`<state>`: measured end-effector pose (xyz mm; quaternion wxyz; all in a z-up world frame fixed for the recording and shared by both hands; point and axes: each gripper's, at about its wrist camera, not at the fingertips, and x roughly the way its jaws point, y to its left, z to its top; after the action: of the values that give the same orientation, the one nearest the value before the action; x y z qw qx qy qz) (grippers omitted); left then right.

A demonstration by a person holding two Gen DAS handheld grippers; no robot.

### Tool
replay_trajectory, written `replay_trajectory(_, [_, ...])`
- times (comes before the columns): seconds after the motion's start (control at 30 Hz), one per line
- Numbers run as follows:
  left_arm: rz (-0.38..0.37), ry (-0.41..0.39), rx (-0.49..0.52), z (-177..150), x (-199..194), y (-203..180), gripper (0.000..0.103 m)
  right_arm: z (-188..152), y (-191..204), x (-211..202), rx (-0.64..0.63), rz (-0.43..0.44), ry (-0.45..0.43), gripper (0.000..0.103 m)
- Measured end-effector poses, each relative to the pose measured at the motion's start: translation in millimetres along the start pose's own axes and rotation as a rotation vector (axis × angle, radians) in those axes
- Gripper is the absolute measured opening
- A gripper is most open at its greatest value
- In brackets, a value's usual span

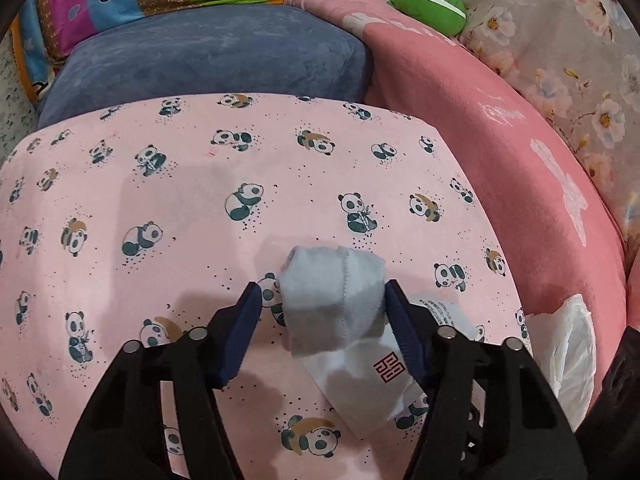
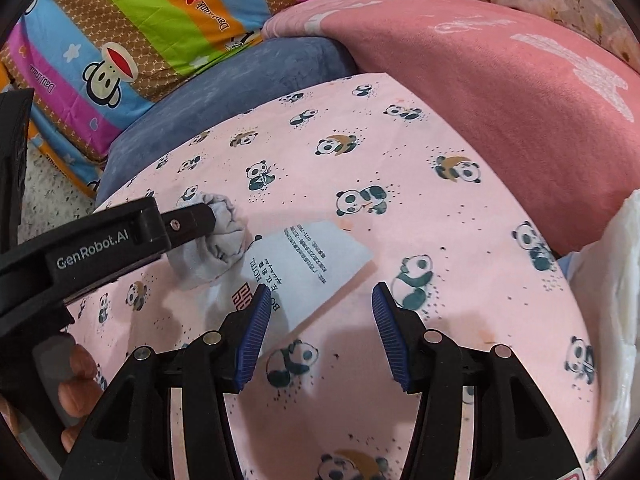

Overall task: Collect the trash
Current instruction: 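Grasp the grey sock with the left tool while the right tool grasps the white printed card, then carry the sock and card over the bin and open both tools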

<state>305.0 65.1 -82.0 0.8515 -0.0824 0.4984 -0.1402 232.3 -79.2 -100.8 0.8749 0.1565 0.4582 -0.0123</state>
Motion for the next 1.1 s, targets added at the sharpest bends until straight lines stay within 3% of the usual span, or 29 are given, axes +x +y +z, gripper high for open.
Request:
replay_trajectory(0.03, [-0.016, 0.004, -0.004, -0.5, 0.6, 1.8, 0.046, 0.3, 1.6, 2.1, 0.0, 0.003, -0.002, 0.052])
replay_trajectory(0.2, [-0.029, -0.008, -0.024, -3.1, -5.5, 9.1, 0.039, 1.1, 12.6, 7.5, -0.024, 0.006, -0.016, 0.053])
replay_trajectory(0.27, [-0.024, -0.012, -0.035, -4.2, -8.6, 12.9, 0.037, 0.9, 16.0, 7.5, -0.032, 0.007, -0.017, 0.045])
replay_trajectory(0.37, [-0.011, -0.019, -0.047, -6.1, -14.1, 17.6, 0.036, -1.6, 21.1, 6.4, -0.042, 0.016, -0.012, 0.024])
replay_trajectory(0.4, [-0.005, -0.02, -0.05, -7.2, -16.4, 18.8, 0.036, -2.4, 23.1, 5.4, -0.049, 0.016, -0.011, 0.007])
replay_trajectory(0.43, [0.0, -0.023, -0.052, -8.2, -18.5, 20.2, 0.036, -3.0, 25.2, 4.4, -0.057, 0.015, -0.008, 0.004])
replay_trajectory(0.77, [0.012, -0.058, -0.045, -25.9, -58.5, 15.8, 0.035, -13.6, 34.7, -41.6, -0.085, 0.013, -0.072, 0.001])
replay_trajectory(1.1, [-0.035, -0.093, 0.026, -53.3, -105.7, -26.6, 0.035, -30.0, 16.6, -113.3, -0.063, -0.046, -0.165, 0.001])
